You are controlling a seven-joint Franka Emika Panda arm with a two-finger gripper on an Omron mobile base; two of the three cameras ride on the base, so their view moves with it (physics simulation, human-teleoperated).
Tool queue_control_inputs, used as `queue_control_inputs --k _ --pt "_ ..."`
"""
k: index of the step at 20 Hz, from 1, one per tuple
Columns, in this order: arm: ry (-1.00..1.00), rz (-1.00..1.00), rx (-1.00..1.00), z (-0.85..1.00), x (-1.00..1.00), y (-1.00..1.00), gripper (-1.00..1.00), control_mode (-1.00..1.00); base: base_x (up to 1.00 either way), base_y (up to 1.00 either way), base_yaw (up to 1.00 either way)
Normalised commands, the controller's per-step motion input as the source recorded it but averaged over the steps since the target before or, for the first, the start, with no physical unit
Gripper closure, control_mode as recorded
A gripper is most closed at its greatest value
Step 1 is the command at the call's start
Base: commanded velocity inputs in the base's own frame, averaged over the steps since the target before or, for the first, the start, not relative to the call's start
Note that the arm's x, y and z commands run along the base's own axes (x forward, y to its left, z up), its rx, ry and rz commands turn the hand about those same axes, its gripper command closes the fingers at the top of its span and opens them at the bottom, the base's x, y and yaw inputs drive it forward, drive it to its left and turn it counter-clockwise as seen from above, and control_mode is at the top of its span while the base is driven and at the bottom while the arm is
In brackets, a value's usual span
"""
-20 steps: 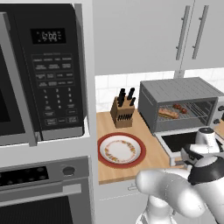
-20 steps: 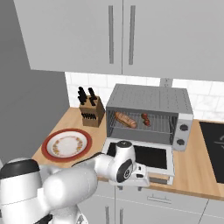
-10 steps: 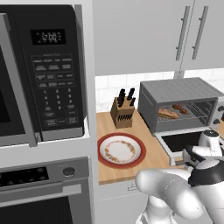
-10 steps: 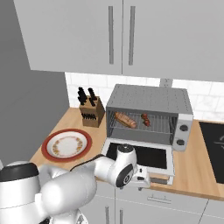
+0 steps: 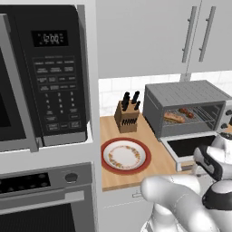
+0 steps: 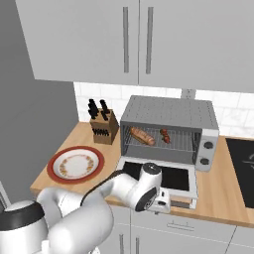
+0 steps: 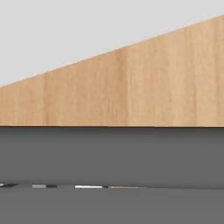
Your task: Pick up the kebab skewer and baguette bread, and place them inside the toaster oven. Close the toaster oven door and start by setting the timer.
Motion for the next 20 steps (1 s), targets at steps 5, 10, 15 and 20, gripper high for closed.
queue_control_inputs --k 5,10,15,20 --pt "-0.28 0.0 0.11 0.54 1.0 0.02 -1.0 -1.0 0.0 0.0 0.0" --pt "-0.45 0.02 0.08 0.38 1.0 0.17 -1.0 -1.0 0.0 0.0 0.0" --pt "-0.57 0.02 0.04 0.24 1.0 0.37 -1.0 -1.0 0.0 0.0 0.0" --pt "-0.53 0.0 0.02 0.06 1.0 0.41 -1.0 -1.0 0.0 0.0 0.0"
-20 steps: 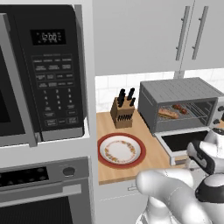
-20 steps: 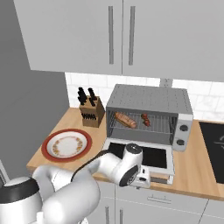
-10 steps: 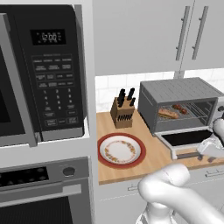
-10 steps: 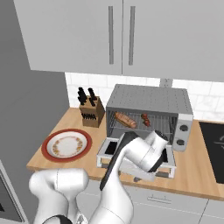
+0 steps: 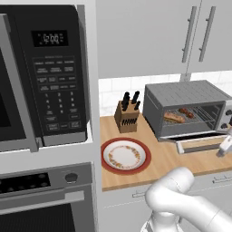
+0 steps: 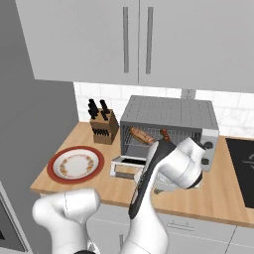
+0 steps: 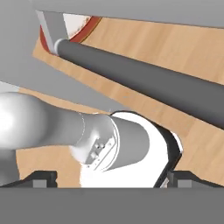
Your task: Pick up the kebab skewer and baguette bread, and place them inside the toaster oven. Close the toaster oven door and start by setting the timer.
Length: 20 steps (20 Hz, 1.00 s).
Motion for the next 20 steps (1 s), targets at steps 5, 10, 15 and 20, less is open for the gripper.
queue_control_inputs --k 5,10,15,20 --pt "-0.46 0.0 0.0 0.02 1.0 0.41 -1.0 -1.0 0.0 0.0 0.0" --pt "-0.41 0.0 0.0 0.01 1.0 0.4 -1.0 -1.0 0.0 0.0 0.0" --pt "-0.16 0.0 0.0 0.22 0.98 0.07 -1.0 -1.0 0.0 0.0 0.0" --pt "0.03 0.0 0.0 0.5 0.74 0.0 -1.0 -1.0 0.0 0.0 0.0"
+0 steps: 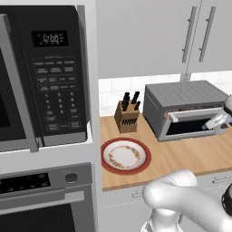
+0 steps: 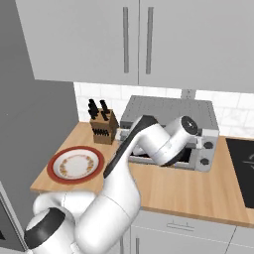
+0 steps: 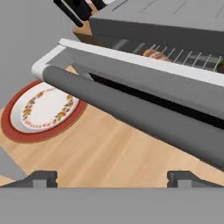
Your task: Pick up the kebab skewer and baguette bread, and place them inside the toaster oven. Close the toaster oven door and start by setting the timer.
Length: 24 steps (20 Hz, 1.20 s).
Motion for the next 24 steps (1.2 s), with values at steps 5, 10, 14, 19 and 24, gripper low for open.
queue_control_inputs --k 5,10,14,19,24 --pt "0.08 0.0 0.0 0.42 0.52 -0.05 -1.0 -1.0 0.0 0.0 0.0" --pt "-0.02 0.0 0.0 -0.11 0.47 0.14 -1.0 -1.0 0.0 0.0 0.0" --pt "-0.12 0.0 0.0 -0.42 0.29 0.14 -1.0 -1.0 0.0 0.0 0.0" --pt "-0.14 0.0 0.0 -0.1 0.13 0.0 -1.0 -1.0 0.0 0.0 0.0" --pt "-0.04 0.0 0.0 0.0 -0.49 -0.23 -1.0 -1.0 0.0 0.0 0.0"
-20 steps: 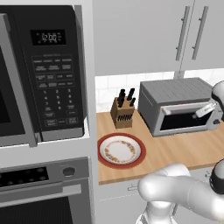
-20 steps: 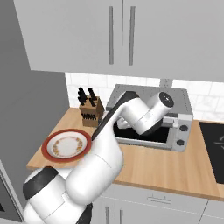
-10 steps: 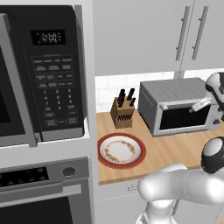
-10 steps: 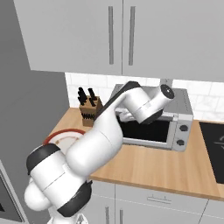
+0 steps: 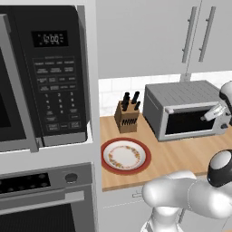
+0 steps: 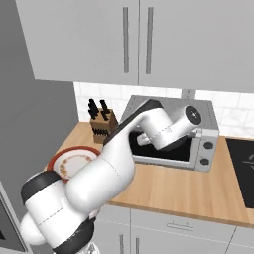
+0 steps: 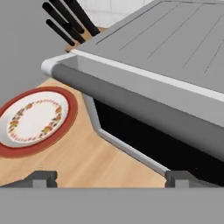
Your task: Pick up the kebab skewer and baguette bread, and place them inside the toaster oven. Close the toaster oven door and start by setting the timer.
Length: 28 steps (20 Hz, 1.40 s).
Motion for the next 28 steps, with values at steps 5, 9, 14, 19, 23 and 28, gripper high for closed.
queue_control_inputs --k 5,9,14,19,23,28 --pt "-0.02 -0.04 0.08 0.2 -0.74 -0.72 -1.0 -1.0 0.0 0.0 0.0" --pt "0.04 -0.18 0.21 0.13 -0.55 -0.72 -1.0 -1.0 0.0 0.0 0.0" --pt "0.02 -0.29 0.28 0.0 -0.2 -0.35 -1.0 -1.0 0.0 0.0 0.0" --pt "0.04 -0.27 0.3 -0.02 -0.05 -0.18 -1.0 -1.0 0.0 0.0 0.0" --pt "0.01 -0.05 0.25 -0.21 -0.11 -0.3 -1.0 -1.0 0.0 0.0 0.0" --pt "0.0 -0.14 0.34 -0.38 0.05 -0.02 -1.0 -1.0 0.0 0.0 0.0"
